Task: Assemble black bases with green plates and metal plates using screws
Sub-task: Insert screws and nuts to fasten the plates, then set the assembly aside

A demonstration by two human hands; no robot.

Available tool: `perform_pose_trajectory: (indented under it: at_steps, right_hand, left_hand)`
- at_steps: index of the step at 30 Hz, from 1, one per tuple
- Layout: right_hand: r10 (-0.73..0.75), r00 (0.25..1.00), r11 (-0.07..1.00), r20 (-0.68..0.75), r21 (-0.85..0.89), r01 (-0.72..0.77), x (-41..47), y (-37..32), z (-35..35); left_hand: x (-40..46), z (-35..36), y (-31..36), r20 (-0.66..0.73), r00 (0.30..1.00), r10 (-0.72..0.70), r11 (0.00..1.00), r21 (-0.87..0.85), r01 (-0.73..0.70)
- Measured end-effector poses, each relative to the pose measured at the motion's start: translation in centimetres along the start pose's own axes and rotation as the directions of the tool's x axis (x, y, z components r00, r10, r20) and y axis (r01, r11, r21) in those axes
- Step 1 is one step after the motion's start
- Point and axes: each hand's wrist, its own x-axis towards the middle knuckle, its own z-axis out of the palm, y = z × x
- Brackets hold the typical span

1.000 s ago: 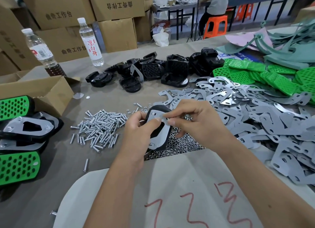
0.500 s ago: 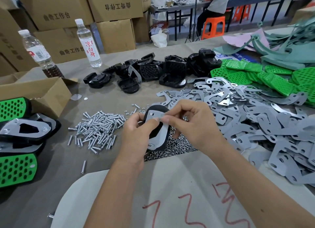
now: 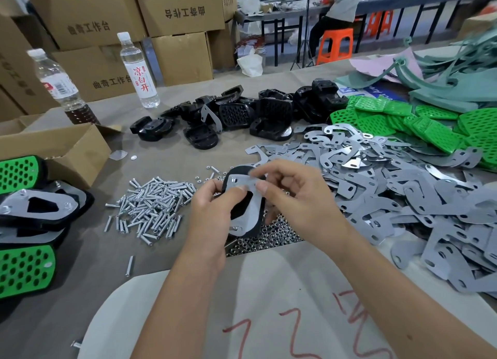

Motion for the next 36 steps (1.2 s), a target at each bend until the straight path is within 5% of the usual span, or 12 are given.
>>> perform_pose_trajectory:
  at_steps: [20,36]
  right_hand:
    - [0.046,0.997,0.999,-0.059,0.001,-0.046,0.0,0.51,0.49]
    - [0.068,0.998,0.984,0.011,0.162,-0.069,-0.24,-0.34,0.8]
  left_hand:
    - [0.23,-0.14,-0.47,-0.04,0.999,0.012,1.0,0.011,-0.011]
    - [0.07,-0.41,-0.19,-0.037,0.999,-0.002,1.0,-0.021,0.001]
